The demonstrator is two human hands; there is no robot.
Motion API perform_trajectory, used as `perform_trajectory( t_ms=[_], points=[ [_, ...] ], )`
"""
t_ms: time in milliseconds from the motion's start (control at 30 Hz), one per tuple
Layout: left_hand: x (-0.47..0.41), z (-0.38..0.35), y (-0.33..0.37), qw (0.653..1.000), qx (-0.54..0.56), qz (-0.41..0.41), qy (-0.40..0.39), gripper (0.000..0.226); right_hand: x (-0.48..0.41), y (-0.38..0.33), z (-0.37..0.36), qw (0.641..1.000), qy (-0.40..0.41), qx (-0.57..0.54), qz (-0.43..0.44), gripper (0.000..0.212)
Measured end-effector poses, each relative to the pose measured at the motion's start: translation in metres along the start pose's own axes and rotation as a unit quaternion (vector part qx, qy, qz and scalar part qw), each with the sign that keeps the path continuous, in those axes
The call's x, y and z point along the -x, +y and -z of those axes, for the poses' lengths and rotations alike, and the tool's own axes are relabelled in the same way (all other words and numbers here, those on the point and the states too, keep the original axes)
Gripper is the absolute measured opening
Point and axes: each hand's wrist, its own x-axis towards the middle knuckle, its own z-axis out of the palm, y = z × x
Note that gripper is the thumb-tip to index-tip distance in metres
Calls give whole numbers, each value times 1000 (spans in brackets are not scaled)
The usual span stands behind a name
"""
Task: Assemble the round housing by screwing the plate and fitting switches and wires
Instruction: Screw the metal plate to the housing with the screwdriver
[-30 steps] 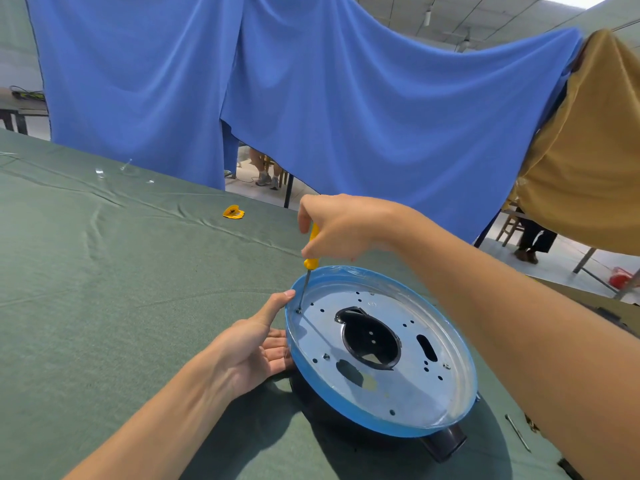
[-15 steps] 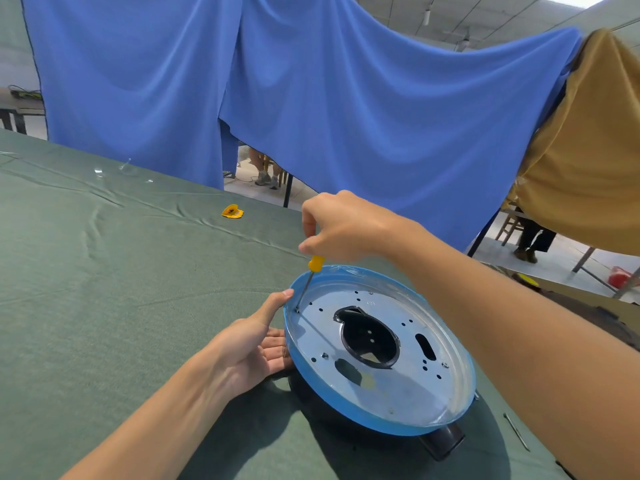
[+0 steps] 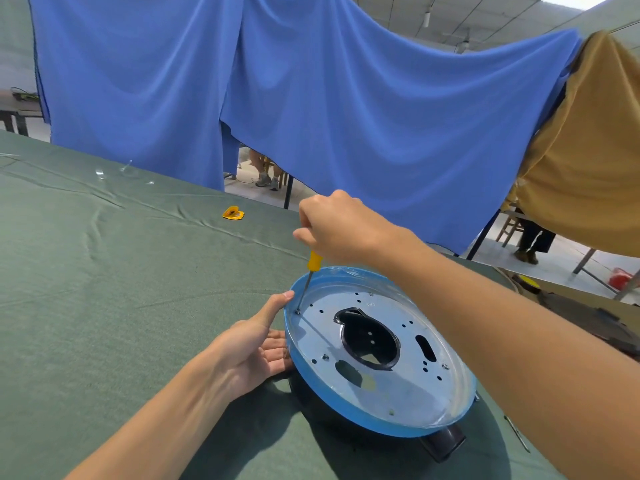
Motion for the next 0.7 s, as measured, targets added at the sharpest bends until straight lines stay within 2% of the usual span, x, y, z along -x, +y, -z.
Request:
perform_trajectory(
  t_ms=[100, 167, 233, 300, 433, 567, 700],
  points=[
    [0, 0, 0, 1000, -3, -1, -2, 80, 2, -1, 0, 999, -31, 20, -20, 36],
    [-1, 0, 0, 1000, -1, -2, 1, 80, 3, -2, 10, 995, -96, -17, -10, 31],
    [-2, 0, 0, 1000, 0, -1, 1, 81, 4, -1, 19, 990, -126, -58, 6, 21],
    [-3, 1, 0, 1000, -1, 3, -2, 83, 4, -1, 19, 991, -102, -82, 17, 13],
    [-4, 5, 2, 1000, -19, 16, -18, 82, 0, -4, 9, 998, -24, -42, 29, 10],
    [-1, 14, 10, 994, -65, 65, -65, 87, -3, -1, 7, 998, -23, -47, 29, 18],
    [7, 21, 20, 971, -182, 105, -110, 82, 6, -1, 11, 996, -20, -71, 50, 18]
  ],
)
